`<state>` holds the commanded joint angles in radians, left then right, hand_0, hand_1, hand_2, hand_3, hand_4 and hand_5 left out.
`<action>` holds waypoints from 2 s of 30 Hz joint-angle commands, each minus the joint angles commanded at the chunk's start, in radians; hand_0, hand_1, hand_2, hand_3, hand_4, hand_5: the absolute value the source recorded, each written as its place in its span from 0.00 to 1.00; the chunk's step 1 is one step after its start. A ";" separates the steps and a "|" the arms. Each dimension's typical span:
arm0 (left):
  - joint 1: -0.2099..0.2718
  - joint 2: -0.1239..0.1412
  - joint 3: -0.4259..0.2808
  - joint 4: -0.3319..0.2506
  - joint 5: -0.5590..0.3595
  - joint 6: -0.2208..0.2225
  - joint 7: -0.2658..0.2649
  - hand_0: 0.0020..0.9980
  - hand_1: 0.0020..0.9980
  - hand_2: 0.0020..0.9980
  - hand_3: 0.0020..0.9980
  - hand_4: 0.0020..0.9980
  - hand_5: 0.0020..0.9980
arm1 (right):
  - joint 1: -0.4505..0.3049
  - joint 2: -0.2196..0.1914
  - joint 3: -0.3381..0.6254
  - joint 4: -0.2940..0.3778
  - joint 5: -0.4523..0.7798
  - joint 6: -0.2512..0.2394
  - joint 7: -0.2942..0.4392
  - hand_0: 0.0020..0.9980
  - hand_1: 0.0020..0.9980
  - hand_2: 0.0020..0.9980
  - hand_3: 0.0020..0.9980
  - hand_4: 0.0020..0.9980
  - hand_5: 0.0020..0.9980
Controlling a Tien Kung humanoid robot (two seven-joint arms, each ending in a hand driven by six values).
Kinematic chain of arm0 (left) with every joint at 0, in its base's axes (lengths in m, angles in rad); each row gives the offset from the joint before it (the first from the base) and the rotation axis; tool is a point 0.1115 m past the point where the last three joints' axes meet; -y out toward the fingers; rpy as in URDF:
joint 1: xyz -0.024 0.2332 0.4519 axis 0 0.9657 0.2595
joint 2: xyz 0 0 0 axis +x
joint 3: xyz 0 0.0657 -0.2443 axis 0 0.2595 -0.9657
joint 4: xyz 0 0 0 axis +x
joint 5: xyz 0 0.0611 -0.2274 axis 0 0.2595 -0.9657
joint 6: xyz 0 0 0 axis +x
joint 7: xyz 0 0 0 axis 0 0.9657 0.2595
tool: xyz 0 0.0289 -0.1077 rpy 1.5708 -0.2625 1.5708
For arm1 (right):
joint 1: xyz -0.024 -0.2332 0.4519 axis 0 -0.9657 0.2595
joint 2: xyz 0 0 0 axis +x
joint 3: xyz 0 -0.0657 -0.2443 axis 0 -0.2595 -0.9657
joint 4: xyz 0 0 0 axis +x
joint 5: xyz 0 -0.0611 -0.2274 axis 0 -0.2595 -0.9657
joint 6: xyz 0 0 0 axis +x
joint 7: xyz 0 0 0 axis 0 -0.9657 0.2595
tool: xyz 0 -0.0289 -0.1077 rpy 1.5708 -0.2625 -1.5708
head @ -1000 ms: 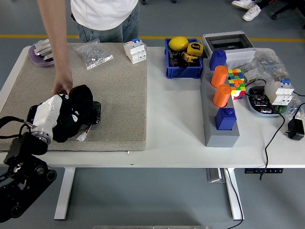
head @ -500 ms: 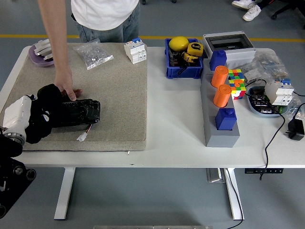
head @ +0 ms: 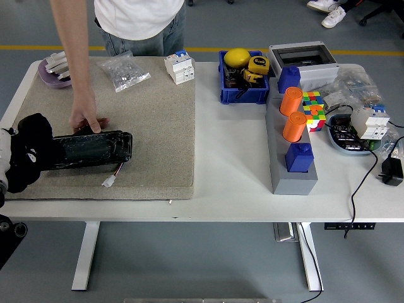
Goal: Pick the rag up,wipe the panel,place it on the desk
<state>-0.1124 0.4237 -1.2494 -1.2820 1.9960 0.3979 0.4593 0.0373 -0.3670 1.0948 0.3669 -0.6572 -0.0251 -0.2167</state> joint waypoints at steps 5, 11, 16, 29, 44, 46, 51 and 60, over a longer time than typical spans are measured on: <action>-0.004 -0.003 0.004 -0.007 0.002 0.001 0.000 0.23 0.19 0.54 0.52 0.31 0.00 | 0.001 0.001 -0.002 0.001 0.000 0.000 0.000 0.80 0.70 0.71 0.68 1.00 0.74; -0.023 -0.018 0.042 -0.020 -0.002 0.004 0.003 0.24 0.20 0.54 0.52 0.31 0.00 | 0.001 0.000 -0.002 0.002 -0.002 -0.001 0.000 0.80 0.70 0.71 0.68 1.00 0.74; -0.039 -0.035 0.096 -0.050 -0.006 0.003 0.012 0.24 0.20 0.54 0.52 0.31 0.00 | 0.000 0.000 -0.001 0.003 -0.003 0.000 0.001 0.80 0.70 0.71 0.68 1.00 0.74; -0.142 -0.076 0.318 -0.075 -0.036 -0.005 0.033 0.23 0.20 0.54 0.52 0.31 0.00 | 0.005 -0.001 -0.005 0.003 0.002 0.000 0.001 0.80 0.70 0.71 0.68 1.00 0.74; -0.193 -0.096 0.424 -0.108 -0.040 -0.015 0.053 0.23 0.20 0.54 0.52 0.32 0.00 | 0.006 -0.003 -0.010 0.004 0.005 0.000 0.002 0.80 0.70 0.71 0.68 1.00 0.74; -0.192 -0.094 0.423 -0.111 -0.040 -0.015 0.054 0.23 0.20 0.54 0.52 0.32 0.00 | 0.006 -0.003 -0.011 0.004 0.006 0.001 0.001 0.80 0.70 0.71 0.68 1.00 0.74; -0.180 -0.094 0.396 -0.099 -0.037 -0.013 0.053 0.23 0.20 0.54 0.52 0.33 0.00 | 0.005 -0.002 -0.012 0.004 0.007 0.001 0.001 0.80 0.70 0.71 0.68 1.00 0.74; -0.131 -0.068 0.299 -0.060 -0.016 -0.012 0.052 0.23 0.20 0.54 0.52 0.33 0.00 | 0.002 -0.001 -0.005 0.005 0.002 0.001 0.001 0.80 0.70 0.71 0.68 1.00 0.73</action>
<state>-0.2431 0.3557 -0.9502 -1.3417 1.9799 0.3858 0.5110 0.0389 -0.3682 1.0900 0.3717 -0.6551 -0.0239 -0.2156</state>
